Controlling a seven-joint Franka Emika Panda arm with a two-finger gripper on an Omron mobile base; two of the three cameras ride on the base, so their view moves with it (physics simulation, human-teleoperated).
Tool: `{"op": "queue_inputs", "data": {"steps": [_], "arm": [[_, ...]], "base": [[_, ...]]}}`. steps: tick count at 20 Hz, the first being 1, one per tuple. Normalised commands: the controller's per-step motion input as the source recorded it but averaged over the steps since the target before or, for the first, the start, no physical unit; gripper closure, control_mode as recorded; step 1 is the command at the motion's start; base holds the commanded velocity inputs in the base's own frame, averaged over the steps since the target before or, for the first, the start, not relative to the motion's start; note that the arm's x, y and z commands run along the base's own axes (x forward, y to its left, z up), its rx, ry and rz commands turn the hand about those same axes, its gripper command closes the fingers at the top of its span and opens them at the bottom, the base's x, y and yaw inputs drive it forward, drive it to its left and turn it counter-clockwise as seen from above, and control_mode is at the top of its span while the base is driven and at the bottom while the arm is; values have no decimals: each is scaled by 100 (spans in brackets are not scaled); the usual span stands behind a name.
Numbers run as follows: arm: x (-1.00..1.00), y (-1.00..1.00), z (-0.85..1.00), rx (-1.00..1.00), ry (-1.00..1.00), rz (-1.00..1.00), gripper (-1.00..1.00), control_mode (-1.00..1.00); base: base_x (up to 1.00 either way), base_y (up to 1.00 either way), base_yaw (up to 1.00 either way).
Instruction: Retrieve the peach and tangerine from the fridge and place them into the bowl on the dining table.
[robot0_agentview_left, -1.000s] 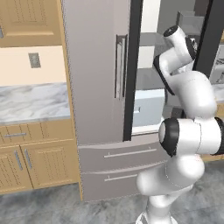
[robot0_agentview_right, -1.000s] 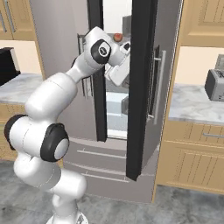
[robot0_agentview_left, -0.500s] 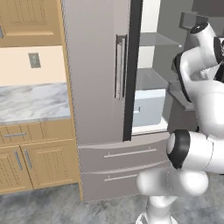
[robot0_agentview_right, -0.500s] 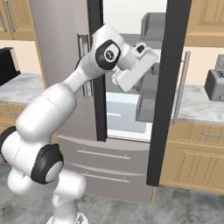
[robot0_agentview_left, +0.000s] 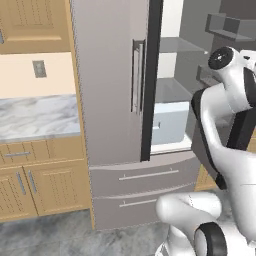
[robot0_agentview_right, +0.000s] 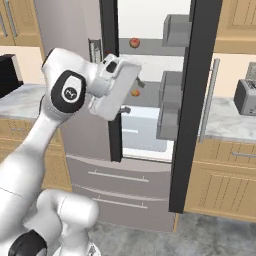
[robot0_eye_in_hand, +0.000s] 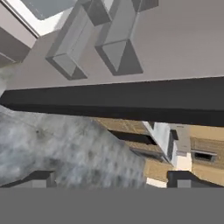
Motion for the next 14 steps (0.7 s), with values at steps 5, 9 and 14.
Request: {"op": "queue_inputs", "data": {"steps": [5,9,14], "arm": [[-66,100,-7,3,-47,1,-100,-100],[-31,92,-4,41,-50,0,-100,-100],[-33,39,7,72,-29,0,-100,-100]], "base": [[0,0,0],[0,0,0],[0,0,0]]}}
